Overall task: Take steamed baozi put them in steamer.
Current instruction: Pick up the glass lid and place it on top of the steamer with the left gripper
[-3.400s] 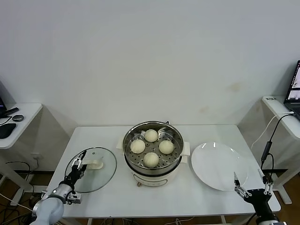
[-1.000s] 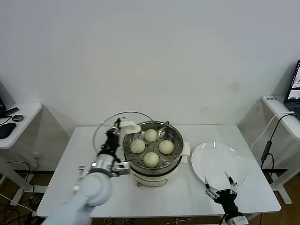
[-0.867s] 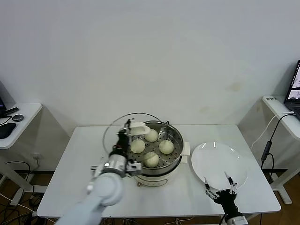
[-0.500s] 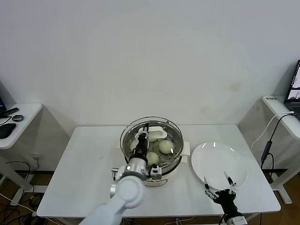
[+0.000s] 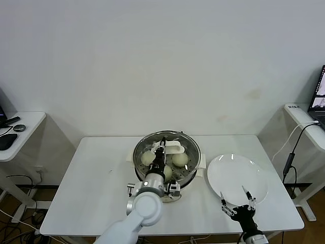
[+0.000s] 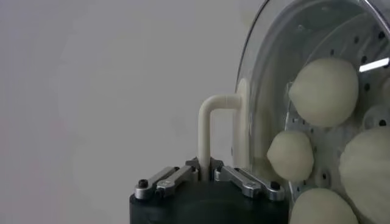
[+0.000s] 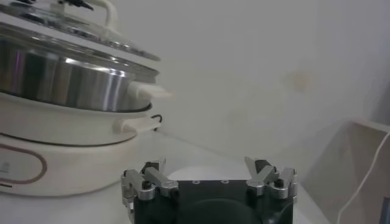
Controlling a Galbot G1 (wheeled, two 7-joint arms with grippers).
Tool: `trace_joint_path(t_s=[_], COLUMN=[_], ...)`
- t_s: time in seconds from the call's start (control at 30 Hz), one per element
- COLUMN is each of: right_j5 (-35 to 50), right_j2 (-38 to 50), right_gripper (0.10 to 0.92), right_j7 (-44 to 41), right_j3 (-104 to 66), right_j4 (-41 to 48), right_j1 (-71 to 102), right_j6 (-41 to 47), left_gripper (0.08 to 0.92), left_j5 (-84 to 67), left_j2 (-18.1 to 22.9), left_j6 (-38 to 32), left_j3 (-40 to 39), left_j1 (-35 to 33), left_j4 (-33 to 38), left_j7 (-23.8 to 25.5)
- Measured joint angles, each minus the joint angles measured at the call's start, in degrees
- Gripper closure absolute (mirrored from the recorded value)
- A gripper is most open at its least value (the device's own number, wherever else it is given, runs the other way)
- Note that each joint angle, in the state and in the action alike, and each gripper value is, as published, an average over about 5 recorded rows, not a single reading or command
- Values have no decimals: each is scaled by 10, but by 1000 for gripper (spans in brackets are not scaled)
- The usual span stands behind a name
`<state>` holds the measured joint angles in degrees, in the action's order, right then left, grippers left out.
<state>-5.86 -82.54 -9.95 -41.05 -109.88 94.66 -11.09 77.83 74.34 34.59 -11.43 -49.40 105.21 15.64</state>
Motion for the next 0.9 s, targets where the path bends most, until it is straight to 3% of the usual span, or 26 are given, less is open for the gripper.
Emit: trace_joint_path(t_s=[0.9], right_j5=[18], right_j2=[4], right_gripper=[203], right_j7=[-7], right_j3=[3], right_j4=[-3], right_j1=[5], right_j6=[3], left_gripper=[834], left_j5=[1], left_j2=[5], left_j6=[-19], left_j3=[11], left_j1=[-2], left_j4=[-33], left_j7=[-18])
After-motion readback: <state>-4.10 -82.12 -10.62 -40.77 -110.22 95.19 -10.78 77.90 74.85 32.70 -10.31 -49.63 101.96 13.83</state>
